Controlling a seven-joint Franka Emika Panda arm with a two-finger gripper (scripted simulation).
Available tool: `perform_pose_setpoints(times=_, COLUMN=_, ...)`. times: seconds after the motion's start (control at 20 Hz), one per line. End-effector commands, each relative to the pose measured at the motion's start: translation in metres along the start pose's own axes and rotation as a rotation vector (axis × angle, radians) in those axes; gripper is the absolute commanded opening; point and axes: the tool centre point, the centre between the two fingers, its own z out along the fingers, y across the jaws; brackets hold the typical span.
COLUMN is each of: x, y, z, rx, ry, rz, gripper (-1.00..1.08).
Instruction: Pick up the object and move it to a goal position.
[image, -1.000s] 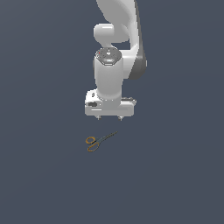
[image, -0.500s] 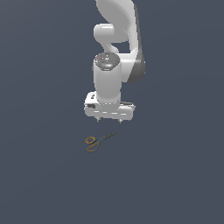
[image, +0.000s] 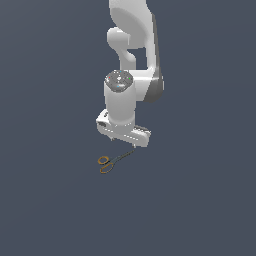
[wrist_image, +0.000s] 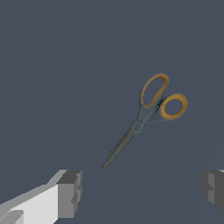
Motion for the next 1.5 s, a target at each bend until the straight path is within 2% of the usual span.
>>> perform_pose_setpoints(times=0.0, x=0.003, y=0.001, z=0.007, rx=0.001, ry=-0.001, rz=0.076, gripper=1.0)
perform_pose_setpoints(times=1.0, x=0.023, y=0.013, z=0.064, rx=-0.001, ry=-0.001, rz=0.672, gripper=1.0)
perform_pose_setpoints(times=1.45, x=0.029, y=0.018, z=0.081, rx=-0.005, ry=0.005, rz=0.854, gripper=1.0)
